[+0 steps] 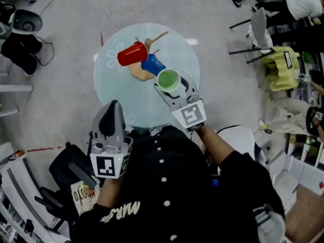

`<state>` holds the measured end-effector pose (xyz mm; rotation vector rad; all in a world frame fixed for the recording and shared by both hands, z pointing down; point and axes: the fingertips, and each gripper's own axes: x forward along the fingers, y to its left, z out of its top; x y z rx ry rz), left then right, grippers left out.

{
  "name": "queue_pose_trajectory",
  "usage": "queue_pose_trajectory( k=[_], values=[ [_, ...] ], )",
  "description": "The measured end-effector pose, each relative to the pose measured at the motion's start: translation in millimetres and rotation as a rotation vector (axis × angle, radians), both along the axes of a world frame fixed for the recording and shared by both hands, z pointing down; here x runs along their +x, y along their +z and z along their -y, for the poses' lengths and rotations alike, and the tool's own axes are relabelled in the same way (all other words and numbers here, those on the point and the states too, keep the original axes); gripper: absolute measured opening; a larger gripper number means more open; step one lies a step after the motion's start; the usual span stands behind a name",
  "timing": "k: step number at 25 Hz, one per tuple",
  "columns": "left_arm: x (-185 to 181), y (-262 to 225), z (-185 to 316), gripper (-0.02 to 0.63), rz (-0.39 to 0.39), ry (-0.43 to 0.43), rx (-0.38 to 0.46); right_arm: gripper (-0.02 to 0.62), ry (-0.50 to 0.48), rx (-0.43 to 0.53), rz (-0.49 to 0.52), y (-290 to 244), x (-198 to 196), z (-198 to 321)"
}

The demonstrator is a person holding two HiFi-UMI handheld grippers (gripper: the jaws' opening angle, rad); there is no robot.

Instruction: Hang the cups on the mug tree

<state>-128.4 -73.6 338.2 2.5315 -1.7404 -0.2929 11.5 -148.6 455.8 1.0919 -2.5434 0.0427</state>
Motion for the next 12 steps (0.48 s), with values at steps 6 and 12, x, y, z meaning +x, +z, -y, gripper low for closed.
queue_pose_trajectory(
  k=[6,12],
  values=[
    [9,-23,2,-0.006,0.001,0.011,0.037,0.290,0.071,0.085,-0.102,-31,40,53],
    [3,-37,3,-0.006,0.015,-0.009,0.070,0.290,0.080,0.141,-0.199,-37,49,94]
  ],
)
